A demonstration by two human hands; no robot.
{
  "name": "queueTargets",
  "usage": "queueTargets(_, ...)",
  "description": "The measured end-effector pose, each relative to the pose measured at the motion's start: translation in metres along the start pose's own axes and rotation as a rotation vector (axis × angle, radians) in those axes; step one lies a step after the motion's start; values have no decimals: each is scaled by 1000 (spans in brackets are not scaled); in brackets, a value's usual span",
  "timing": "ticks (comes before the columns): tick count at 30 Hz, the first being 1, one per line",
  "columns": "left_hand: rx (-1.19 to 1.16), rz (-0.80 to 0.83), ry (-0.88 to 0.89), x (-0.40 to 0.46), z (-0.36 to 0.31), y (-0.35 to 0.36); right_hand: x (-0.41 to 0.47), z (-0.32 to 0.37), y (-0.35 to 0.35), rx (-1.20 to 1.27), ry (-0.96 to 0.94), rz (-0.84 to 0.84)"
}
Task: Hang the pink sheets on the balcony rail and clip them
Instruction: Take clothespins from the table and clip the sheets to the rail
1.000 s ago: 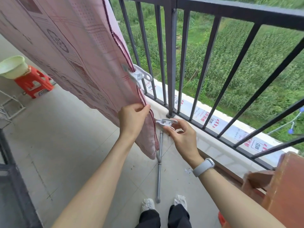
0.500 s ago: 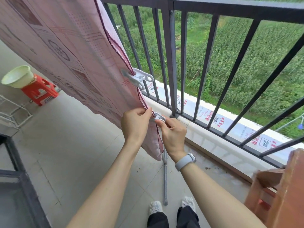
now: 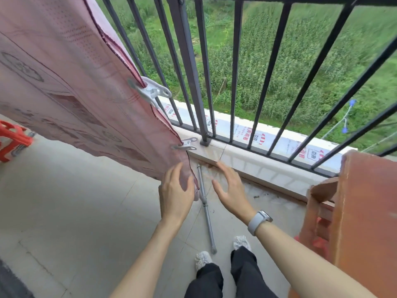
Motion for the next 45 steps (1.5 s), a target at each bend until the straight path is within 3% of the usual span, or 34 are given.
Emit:
queueTargets(5,152,428,180,-45,13,70,-80,-57,-1,-99,270,-77)
queueTargets(10,282,824,463,-115,-14,149,-197,-95,-18,-120,526,-379)
queueTargets(15,388,1098,806,-211,-55,203,-313,-113,-58,-436,717,-680)
queueTargets(17,401,1177,936,-247,-66,219,-350,-128,-78,-585,883,-675)
queueTargets(20,490,1250,1071,-286,-77,245,-391,-160,-101,-689,1081,-508)
queueTargets(23,654,1310,1135,-310,-77,266,-413,-188,-107,-749,1051,-296)
queueTargets(26,765,1371,1097,-315,-68,274,-421,-204,-113,-795,888,-238)
queueTargets(31,640,1361,951,-297,-73,263,-401,-196,-135,-877,580,-314)
queueTargets(36,431,1069,686,-228,-66,217,-330,-150,-135,-389,527,-466)
queueTargets(39,411,854,594,-176,-46,166,-269,-115,-109,-180,500,-355)
queueTargets(45,451,516,449,-66,30,34,-135,-18,-24,-132,187,-15)
Point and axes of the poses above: each hand's wrist, its own x-axis towards the middle knuckle, its own y-axis out of the palm, z = x × y, the point moved 4 cm from there along x, towards the middle knuckle, and after that the axes turned 5 degrees about z, right-handed, at the moved point
